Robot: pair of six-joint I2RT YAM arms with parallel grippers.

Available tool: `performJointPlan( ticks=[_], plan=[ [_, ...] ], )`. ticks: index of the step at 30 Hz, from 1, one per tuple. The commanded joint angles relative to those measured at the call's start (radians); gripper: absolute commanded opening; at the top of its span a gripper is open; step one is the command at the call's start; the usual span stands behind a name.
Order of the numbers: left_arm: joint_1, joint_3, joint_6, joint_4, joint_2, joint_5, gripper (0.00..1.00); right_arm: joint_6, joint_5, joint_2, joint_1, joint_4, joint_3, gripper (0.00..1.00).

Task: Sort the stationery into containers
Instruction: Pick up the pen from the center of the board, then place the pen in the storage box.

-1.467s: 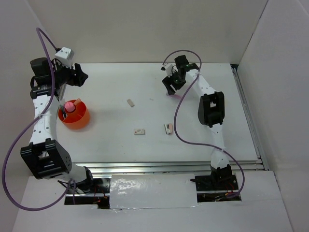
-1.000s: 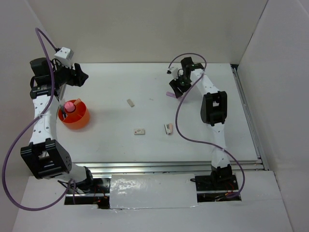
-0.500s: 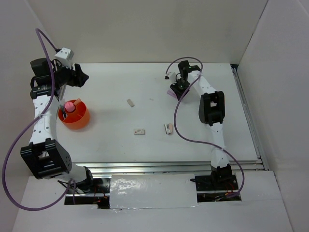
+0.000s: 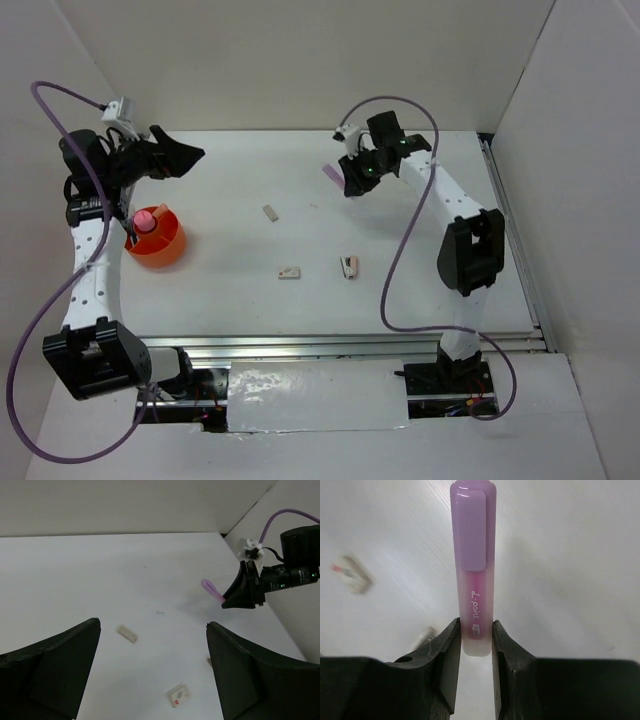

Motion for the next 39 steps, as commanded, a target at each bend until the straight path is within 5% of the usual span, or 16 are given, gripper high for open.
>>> performJointPlan(
  ticks=[1, 14, 27, 30, 34, 36, 37, 39],
  plan=[
    [-0.066, -0.047, -0.229, 0.110, -0.043, 0.035, 0.99, 0.159, -0.139, -0.200, 0.094, 0.185, -0.015, 0.00],
    [-0.296, -0.176, -0.369, 0.299, -0.055, 0.000, 0.93, 0.248, 0.005, -0.302, 0.370, 0.266, -0.035, 0.00],
    [-0.430, -0.162, -0.332, 0.198, 0.000, -0.089, 0.75, 0.261, 0.106, -0.287, 0.450, 0.272, 0.000, 0.00],
    [-0.430, -0.153, -0.333, 0.196, 0.011, -0.071, 0.57, 0.262, 0.126, -0.287, 0.464, 0.275, 0.002, 0.00],
    [-0.413, -0.150, -0.324, 0.185, 0.009, -0.042, 0.20, 0.259, 0.154, -0.285, 0.476, 0.275, -0.003, 0.01],
    [-0.381, -0.149, -0.321, 0.173, 0.006, -0.016, 0.12, 0.259, 0.157, -0.287, 0.474, 0.268, 0.002, 0.24],
    [-0.368, -0.147, -0.317, 0.167, 0.002, -0.006, 0.06, 0.261, 0.157, -0.290, 0.474, 0.259, 0.002, 0.51],
    [-0.307, -0.132, -0.271, 0.112, -0.009, 0.004, 0.01, 0.264, 0.157, -0.311, 0.468, 0.260, -0.015, 0.78]
  ],
)
